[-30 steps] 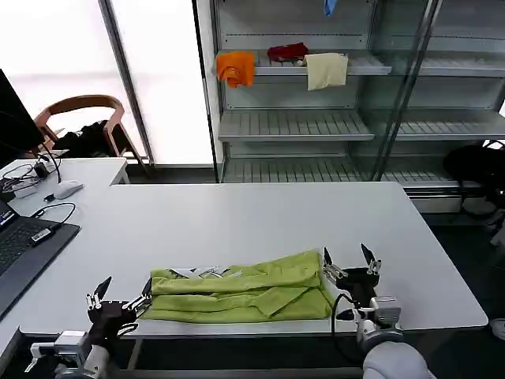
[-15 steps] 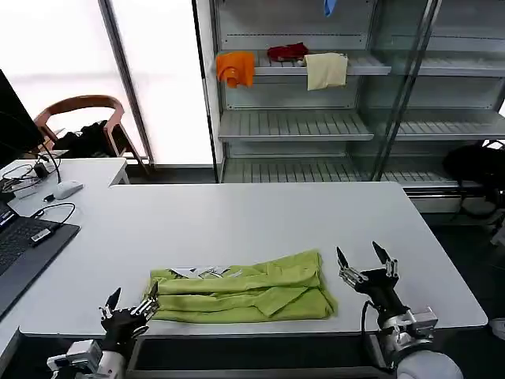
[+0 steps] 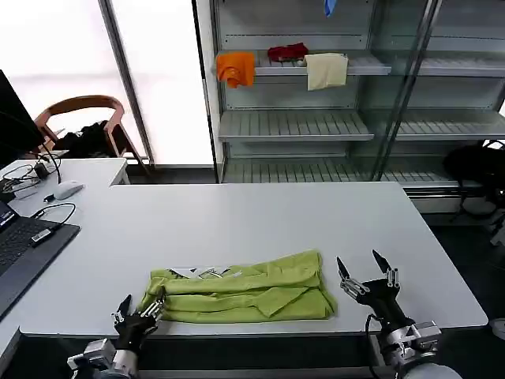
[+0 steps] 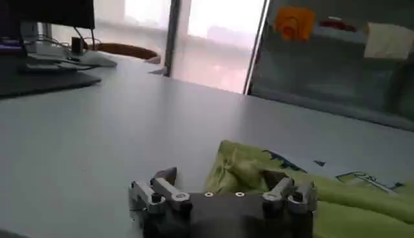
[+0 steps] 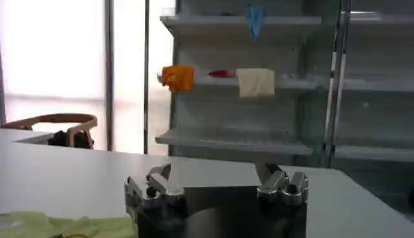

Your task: Fold and organize the clothes.

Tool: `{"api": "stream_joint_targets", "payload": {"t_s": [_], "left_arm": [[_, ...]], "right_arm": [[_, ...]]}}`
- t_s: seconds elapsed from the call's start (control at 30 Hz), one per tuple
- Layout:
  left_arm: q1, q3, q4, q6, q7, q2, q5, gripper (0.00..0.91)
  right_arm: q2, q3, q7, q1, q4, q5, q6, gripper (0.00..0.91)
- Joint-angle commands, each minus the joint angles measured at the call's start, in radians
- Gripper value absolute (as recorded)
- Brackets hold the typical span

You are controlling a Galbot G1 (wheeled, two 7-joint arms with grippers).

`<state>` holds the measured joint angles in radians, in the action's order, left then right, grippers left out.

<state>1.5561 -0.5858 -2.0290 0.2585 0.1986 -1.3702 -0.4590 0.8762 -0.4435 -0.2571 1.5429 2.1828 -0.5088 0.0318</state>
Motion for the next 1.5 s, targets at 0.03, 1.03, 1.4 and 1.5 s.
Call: {"api": "stream_joint_targets", "payload": {"t_s": [0.03,1.03,1.4,1.5], "left_arm": [[-0.025,0.027,0.051,-0.014,-0.019,-0.020,-0.016,0.010],[-0.059,-0.278,-0.117,0.039,0.050,0.142,-0.189,0.000],[-0.053,-0.583,-0.047,0.060,0.003,0.303,-0.333,0.000],[-0.074,-0.601,-0.052,0.069,-0.020,0.327,-0.346,0.000]], "right_arm": [[0.001,-0.008,0.013,0.021,-0.002,0.013,-0.019,0.907],[-0.006,0.078,0.010,-0.150,-0.020,-0.005,0.041,0.907],[-0.007,0.093,0.011,-0.184,-0.027,-0.019,0.050,0.907],[-0.006,0.092,0.011,-0.185,-0.022,-0.021,0.051,0.907]]}}
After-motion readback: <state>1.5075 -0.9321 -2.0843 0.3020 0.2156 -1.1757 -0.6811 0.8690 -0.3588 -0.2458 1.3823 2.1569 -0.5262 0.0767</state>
